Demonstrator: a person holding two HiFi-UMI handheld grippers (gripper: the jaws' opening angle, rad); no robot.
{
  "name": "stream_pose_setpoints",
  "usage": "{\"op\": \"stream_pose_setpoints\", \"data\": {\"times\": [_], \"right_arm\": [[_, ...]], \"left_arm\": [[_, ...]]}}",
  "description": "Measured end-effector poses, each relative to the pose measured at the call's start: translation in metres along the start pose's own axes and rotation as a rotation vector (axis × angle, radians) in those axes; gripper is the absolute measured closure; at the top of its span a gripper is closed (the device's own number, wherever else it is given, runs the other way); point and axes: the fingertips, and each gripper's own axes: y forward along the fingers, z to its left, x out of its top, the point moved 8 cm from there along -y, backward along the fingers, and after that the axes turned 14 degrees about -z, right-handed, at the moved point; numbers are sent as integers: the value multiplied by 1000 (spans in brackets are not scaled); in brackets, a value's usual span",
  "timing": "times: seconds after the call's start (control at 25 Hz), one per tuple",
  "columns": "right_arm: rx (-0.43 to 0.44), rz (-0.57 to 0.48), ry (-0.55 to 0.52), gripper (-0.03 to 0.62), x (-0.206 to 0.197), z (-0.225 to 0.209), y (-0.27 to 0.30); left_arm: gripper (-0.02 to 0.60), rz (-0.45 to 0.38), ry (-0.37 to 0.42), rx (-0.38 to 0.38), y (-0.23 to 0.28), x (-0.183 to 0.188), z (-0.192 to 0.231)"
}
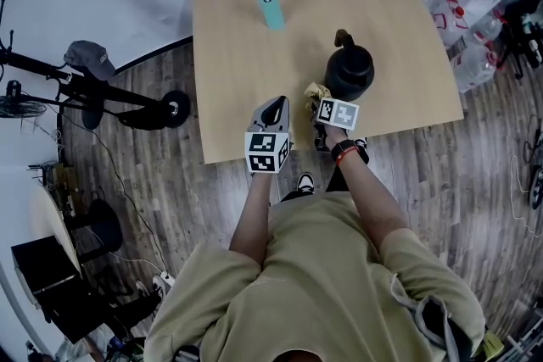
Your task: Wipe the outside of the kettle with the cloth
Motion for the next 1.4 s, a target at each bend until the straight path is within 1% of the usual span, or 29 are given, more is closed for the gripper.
{"op": "stream_pose_setpoints", "data": {"times": [0.2, 0.36, 0.68, 0.84, 1.16, 1.24, 1.4], "right_arm": [[-42, -12, 127, 419, 5, -9, 8], [-42, -8, 154, 419, 5, -12, 7], [-20, -2, 147, 419, 5, -15, 0], [4, 7, 138, 419, 4, -18, -5], [27, 23, 115, 419, 5, -26, -19], [34, 26, 99, 419, 5, -28, -23], [36, 36, 31, 419, 7, -31, -31]], "left_arm": [[557, 6, -3, 6, 1, -1, 3], [557, 11, -4, 6, 2, -3, 2], [557, 9, -5, -6, 3, -5, -6], [557, 6, -10, -25, 8, -5, -13], [557, 16, 6, -65, 14, -4, -29], [557, 18, 7, -71, 16, -5, -31], [557, 22, 9, -82, 21, -8, -38]]}}
